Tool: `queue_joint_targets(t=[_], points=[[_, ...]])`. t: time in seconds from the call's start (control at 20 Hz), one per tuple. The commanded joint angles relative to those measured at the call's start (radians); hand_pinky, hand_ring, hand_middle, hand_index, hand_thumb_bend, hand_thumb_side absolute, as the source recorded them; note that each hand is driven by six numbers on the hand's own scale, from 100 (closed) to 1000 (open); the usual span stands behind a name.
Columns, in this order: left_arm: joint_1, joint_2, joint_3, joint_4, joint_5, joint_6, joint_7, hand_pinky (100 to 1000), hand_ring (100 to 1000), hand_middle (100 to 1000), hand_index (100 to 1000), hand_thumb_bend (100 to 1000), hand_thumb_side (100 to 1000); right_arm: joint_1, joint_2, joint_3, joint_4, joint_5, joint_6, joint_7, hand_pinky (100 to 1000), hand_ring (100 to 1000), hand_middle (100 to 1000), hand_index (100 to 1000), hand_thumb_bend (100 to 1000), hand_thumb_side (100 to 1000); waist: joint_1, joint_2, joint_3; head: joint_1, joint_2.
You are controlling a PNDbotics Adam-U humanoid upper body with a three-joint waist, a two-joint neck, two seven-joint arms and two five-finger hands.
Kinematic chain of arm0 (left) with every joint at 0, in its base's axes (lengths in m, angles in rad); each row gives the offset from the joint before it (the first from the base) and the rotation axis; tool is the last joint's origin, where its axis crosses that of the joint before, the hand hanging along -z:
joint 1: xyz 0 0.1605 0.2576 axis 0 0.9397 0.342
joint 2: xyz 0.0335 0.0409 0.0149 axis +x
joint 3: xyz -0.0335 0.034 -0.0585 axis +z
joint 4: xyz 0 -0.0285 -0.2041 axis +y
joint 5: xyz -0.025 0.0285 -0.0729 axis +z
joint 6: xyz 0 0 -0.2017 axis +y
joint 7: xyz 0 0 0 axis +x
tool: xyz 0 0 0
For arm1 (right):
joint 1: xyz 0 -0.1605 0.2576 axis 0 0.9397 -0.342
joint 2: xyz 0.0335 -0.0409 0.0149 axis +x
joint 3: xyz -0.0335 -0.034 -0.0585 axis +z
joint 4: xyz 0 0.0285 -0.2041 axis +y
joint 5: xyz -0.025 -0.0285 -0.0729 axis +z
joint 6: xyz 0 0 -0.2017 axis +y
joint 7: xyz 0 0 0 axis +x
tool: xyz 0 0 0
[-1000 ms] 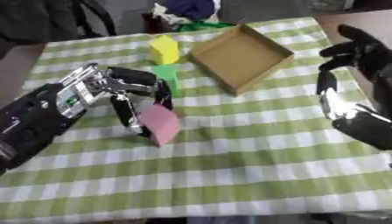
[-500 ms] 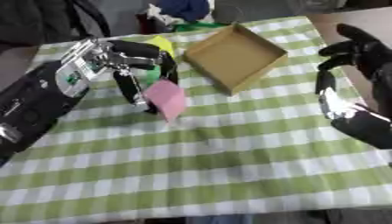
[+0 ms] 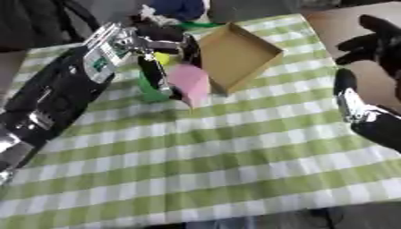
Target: Pick up objects on the table and place them in the box.
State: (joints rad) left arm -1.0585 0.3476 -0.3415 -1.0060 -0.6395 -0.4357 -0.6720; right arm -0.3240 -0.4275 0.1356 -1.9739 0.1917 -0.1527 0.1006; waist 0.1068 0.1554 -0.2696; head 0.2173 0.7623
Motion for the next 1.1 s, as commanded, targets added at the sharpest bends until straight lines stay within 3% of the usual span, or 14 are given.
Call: queue_joint_targets(t=[0.05,0.65,1.1], points=[[-0.039,-0.005,0.045,0.014,-0.05,-0.232,-0.231,760,575,478,655,416,108,-0.017,-0.018,-0.012,-0.026,-0.006,-0.003,-0.016,846,756,701,956,100,366,-0.004,-0.009,-0.009,0.015,-0.015],[-0.063,-0.044,0.132,0.045,-0.236,-0.22,-0.071,775,595,490,648,417,104,-0.042,-0.008,-0.006,-0.026,-0.022,-0.039,-0.033,841,734,697,953,100,369,0.014,0.014,-0.075,0.061,-0.046],[-0.073,-0.059,0.19,0.07,-0.378,-0.162,0.072,784,602,502,650,412,107,-0.049,-0.004,-0.002,-0.026,-0.025,-0.043,-0.026,841,729,694,953,100,383,0.028,0.029,-0.105,0.087,-0.059]])
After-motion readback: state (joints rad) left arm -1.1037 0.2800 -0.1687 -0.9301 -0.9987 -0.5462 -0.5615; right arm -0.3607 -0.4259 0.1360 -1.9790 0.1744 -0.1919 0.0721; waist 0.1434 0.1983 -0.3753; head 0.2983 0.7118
